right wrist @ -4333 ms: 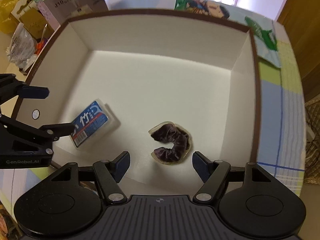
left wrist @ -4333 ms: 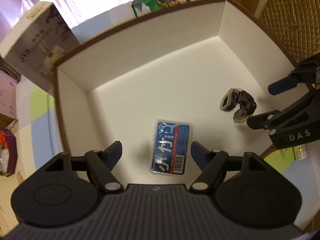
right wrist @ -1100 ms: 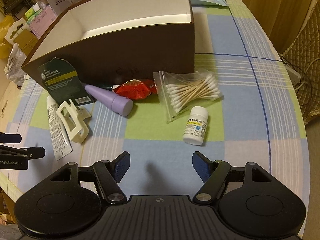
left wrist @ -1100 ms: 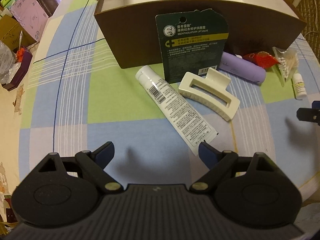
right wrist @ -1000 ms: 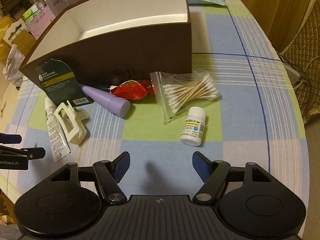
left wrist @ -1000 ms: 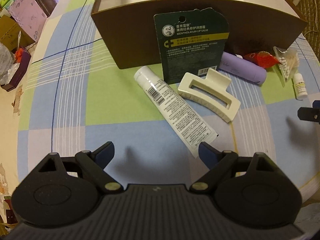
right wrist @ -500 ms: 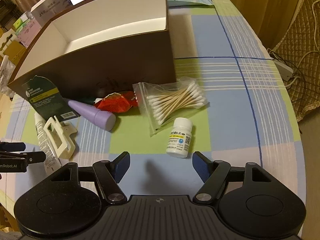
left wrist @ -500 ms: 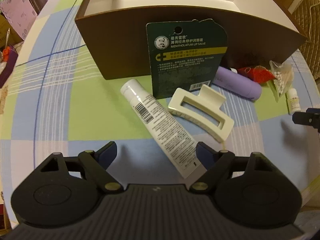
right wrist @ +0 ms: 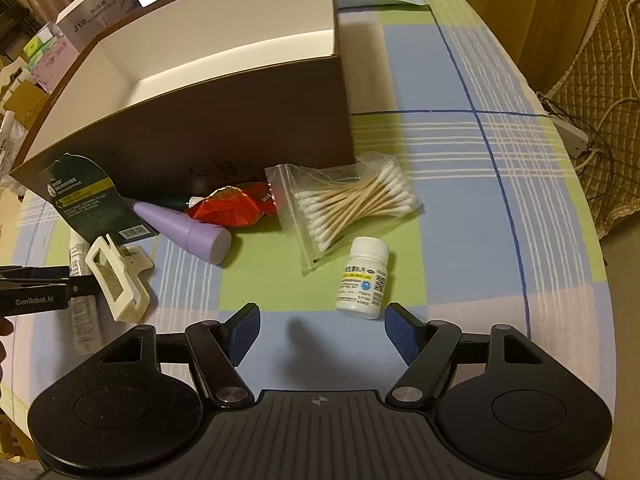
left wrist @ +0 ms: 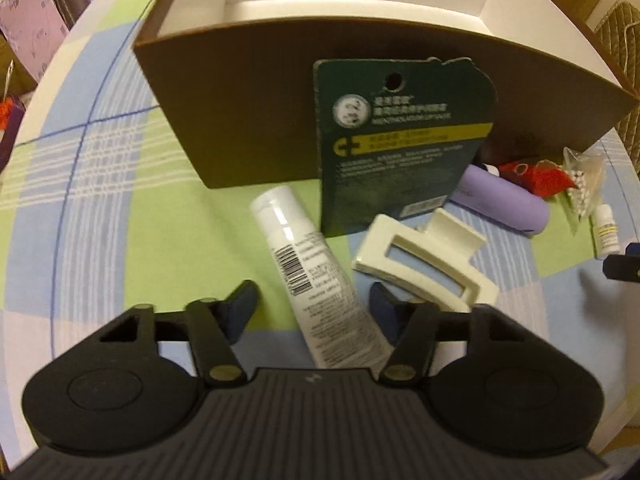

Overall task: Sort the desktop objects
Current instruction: 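Grasp the white tube with the left tool, then lift the white tube with the left tool while the right tool grasps the green lip-balm card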

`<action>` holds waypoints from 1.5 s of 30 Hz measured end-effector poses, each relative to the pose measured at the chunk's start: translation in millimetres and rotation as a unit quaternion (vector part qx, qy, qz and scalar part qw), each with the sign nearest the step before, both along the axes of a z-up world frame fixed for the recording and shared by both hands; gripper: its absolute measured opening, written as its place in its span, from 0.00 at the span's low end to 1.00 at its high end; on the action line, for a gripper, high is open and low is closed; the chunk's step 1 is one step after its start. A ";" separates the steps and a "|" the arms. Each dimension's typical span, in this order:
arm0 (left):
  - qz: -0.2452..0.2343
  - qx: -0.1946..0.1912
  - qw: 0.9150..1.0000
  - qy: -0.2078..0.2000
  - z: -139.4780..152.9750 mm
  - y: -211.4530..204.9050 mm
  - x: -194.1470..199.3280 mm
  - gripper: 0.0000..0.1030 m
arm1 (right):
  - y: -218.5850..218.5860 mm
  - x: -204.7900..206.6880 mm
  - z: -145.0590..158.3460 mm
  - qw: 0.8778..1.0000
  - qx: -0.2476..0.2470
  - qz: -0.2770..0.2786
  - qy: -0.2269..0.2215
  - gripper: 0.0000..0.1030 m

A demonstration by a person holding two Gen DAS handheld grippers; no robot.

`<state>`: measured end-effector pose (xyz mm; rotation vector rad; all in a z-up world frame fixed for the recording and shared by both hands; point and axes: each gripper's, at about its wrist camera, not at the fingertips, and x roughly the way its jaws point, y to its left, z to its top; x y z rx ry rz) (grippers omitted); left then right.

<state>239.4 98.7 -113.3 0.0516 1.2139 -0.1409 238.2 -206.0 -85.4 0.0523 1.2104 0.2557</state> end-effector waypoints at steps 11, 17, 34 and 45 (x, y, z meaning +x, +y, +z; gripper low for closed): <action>-0.026 0.002 1.000 0.011 1.9 17.1 -6.0 0.37 | 15.2 3.4 -2.6 1.000 0.004 0.020 0.000 0.73; -0.037 0.011 0.999 -0.006 -1.1 8.6 11.1 0.36 | 22.6 2.5 3.7 0.999 0.006 0.029 -0.013 0.73; 0.025 0.027 0.999 0.020 5.5 70.0 -30.0 0.25 | 93.7 12.7 16.8 0.973 0.111 0.183 -0.085 0.72; 0.103 0.027 0.994 0.022 18.2 119.3 -65.9 0.25 | 145.2 30.3 -7.1 0.937 0.107 0.298 -0.148 0.34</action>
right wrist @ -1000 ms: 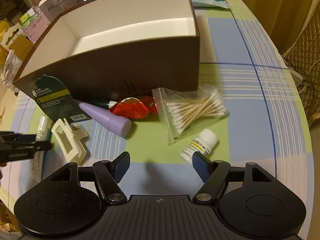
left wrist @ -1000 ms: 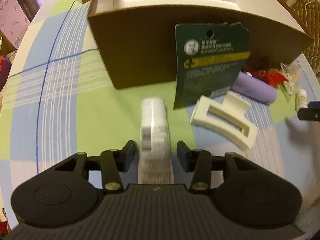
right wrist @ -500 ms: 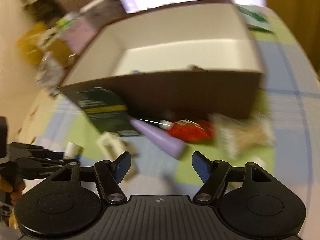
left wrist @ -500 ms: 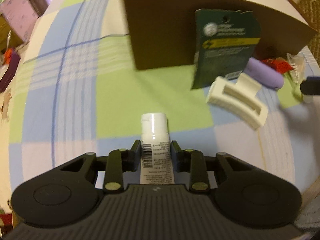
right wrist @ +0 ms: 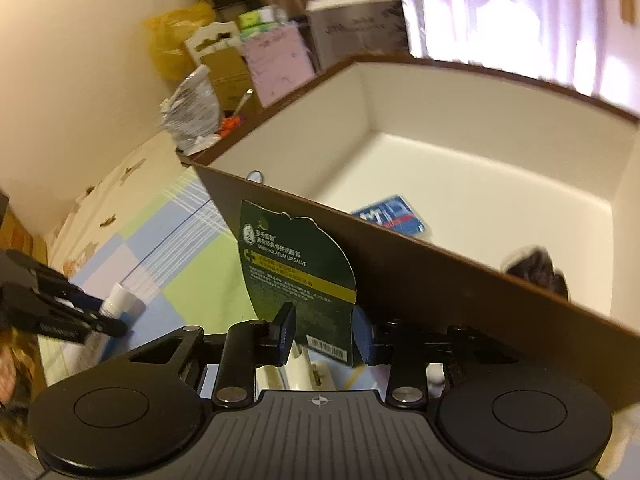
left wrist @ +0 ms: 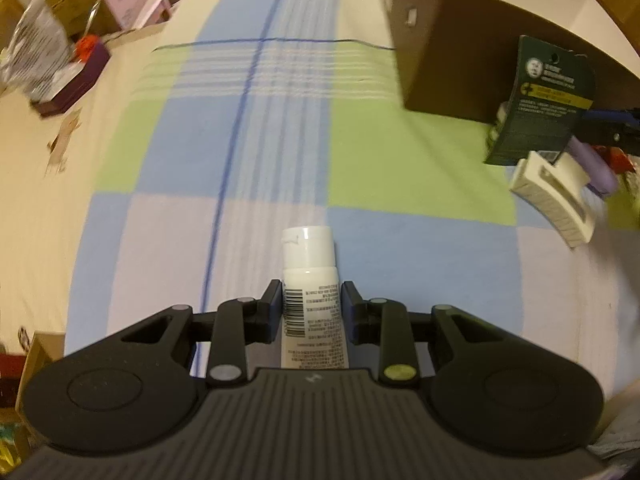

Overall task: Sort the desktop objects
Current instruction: 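Lift the white tube with the left tool while the right tool grasps the green lip-balm card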

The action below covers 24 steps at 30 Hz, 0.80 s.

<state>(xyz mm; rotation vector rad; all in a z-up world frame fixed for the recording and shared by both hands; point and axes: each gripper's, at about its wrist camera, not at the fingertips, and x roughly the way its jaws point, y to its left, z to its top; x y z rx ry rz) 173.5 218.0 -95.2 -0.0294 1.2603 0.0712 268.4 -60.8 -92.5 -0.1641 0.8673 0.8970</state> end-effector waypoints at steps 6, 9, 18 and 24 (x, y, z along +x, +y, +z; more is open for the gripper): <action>0.023 0.001 1.000 0.003 0.0 13.5 -13.3 0.25 | 11.7 -35.4 4.6 0.992 -0.012 0.111 -0.051 0.07; 0.026 0.000 1.000 0.004 -1.5 15.4 -13.8 0.25 | 19.9 -52.5 -0.8 0.987 -0.036 0.147 -0.059 0.07; 0.021 -0.001 1.000 0.000 -2.0 11.7 -17.2 0.26 | 45.2 -58.4 -24.9 0.984 -0.085 0.128 -0.088 0.08; 0.020 -0.003 1.000 -0.004 -1.9 11.5 -20.0 0.26 | 63.6 -59.1 -27.1 0.984 -0.088 0.122 -0.096 0.08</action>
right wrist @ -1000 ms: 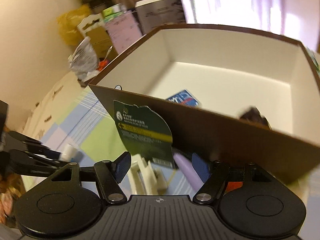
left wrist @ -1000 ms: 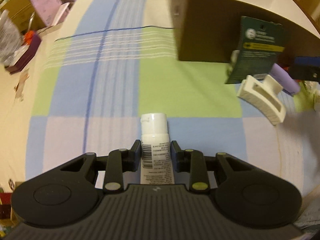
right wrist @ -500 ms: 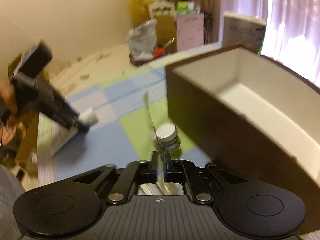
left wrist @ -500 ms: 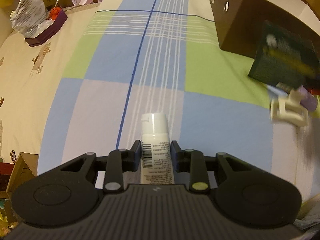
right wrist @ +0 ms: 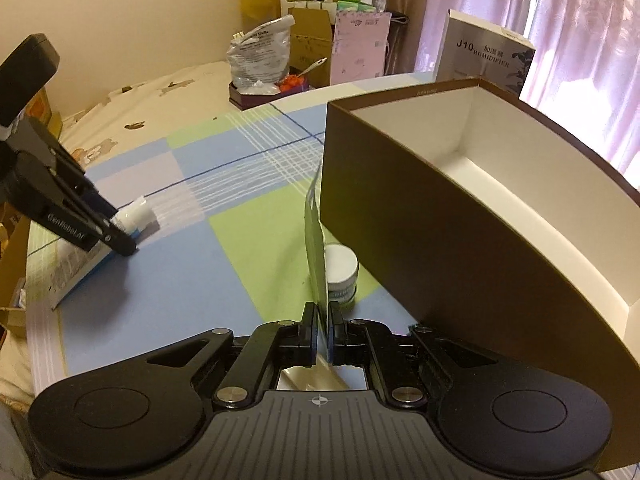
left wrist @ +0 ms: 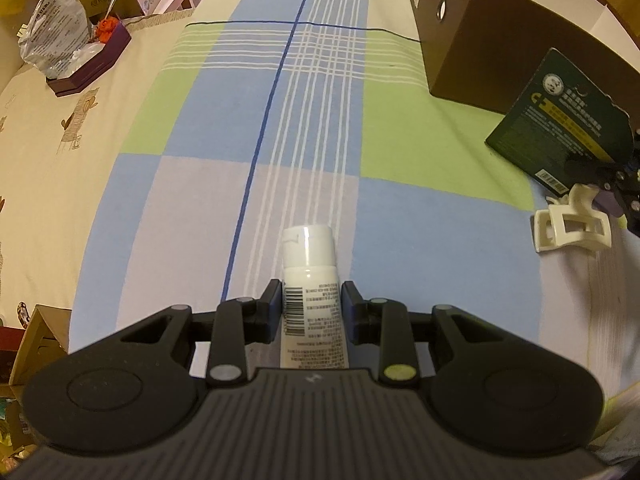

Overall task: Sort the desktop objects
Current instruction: 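Lift the white tube with the left tool while the right tool grasps the green lip-balm card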

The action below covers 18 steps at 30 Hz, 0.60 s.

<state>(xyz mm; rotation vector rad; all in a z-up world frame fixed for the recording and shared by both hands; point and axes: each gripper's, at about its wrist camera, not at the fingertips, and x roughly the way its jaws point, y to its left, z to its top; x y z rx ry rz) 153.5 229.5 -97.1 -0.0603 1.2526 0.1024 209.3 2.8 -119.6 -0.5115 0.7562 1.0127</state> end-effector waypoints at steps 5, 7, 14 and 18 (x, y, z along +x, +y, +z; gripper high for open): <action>-0.004 -0.001 1.000 -0.004 -0.2 -1.5 -0.5 0.26 | 0.8 1.4 3.1 1.000 0.001 -0.010 0.005 0.08; -0.006 -0.001 1.000 -0.005 -0.4 -2.2 -0.2 0.26 | -1.2 3.1 4.5 1.000 0.007 -0.018 0.009 0.08; -0.011 -0.005 1.000 -0.007 -0.6 -2.4 1.2 0.26 | -15.8 7.1 17.7 0.997 0.058 -0.047 0.016 0.03; -0.015 -0.006 1.000 -0.006 -0.6 -0.9 2.2 0.26 | 0.8 -19.3 20.0 0.997 -0.023 0.053 -0.059 0.03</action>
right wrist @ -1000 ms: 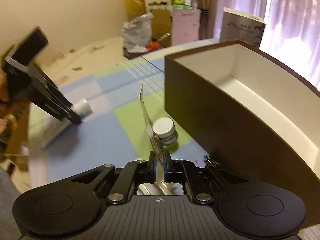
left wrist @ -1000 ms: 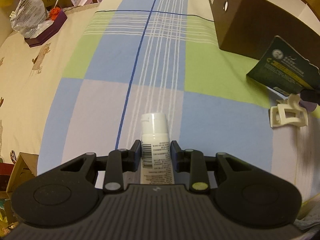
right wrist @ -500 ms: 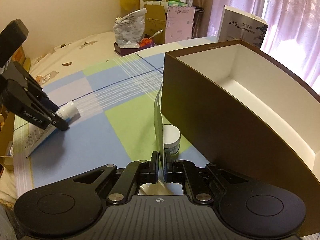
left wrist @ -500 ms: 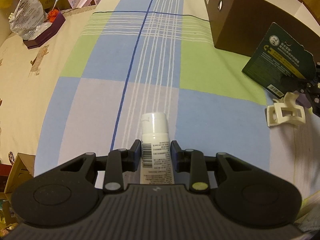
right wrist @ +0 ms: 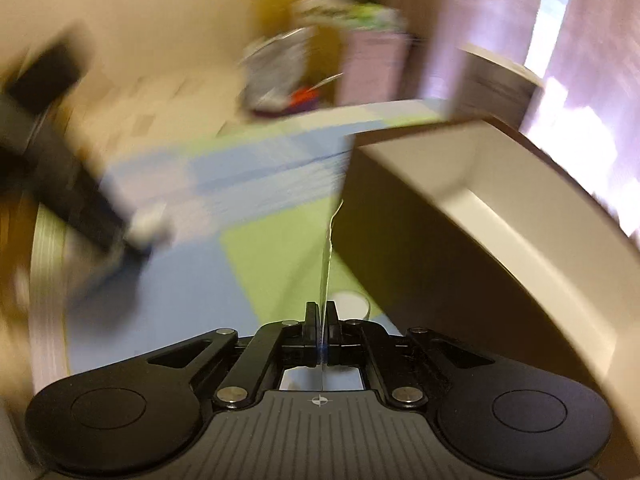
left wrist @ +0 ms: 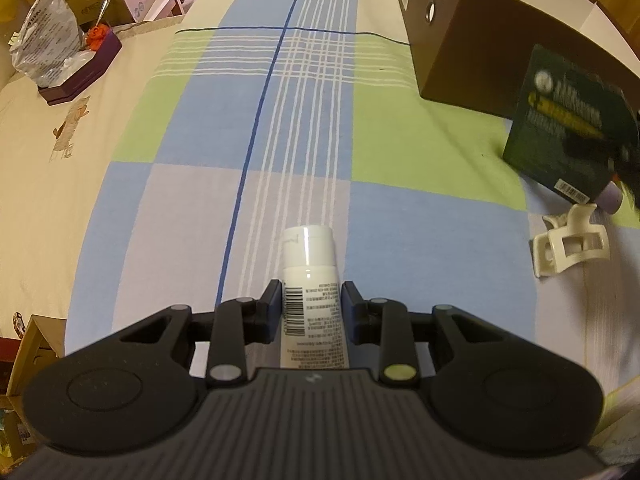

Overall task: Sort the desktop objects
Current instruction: 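Lift the white tube with the left tool while the right tool grasps the green lip-balm card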

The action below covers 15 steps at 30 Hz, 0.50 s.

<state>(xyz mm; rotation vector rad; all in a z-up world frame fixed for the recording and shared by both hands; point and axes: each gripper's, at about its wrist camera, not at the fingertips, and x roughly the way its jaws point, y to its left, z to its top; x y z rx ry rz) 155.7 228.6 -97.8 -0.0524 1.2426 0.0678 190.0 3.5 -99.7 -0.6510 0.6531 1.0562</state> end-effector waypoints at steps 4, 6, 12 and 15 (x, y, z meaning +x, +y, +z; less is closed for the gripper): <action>-0.002 0.002 1.000 0.001 -0.1 0.3 1.7 0.26 | 9.5 -19.4 -7.1 0.999 -0.022 0.046 -0.004 0.72; -0.001 0.002 1.000 0.001 -0.4 0.3 1.8 0.26 | 7.7 -28.5 -6.2 0.998 0.013 0.063 0.003 0.92; 0.003 -0.003 1.000 -0.003 -0.6 1.5 0.2 0.26 | -3.3 -9.1 7.1 0.994 0.067 0.020 0.079 0.92; 0.005 -0.002 1.000 -0.005 -0.7 0.7 -0.1 0.26 | -19.2 15.6 15.4 0.987 0.096 -0.023 0.129 0.91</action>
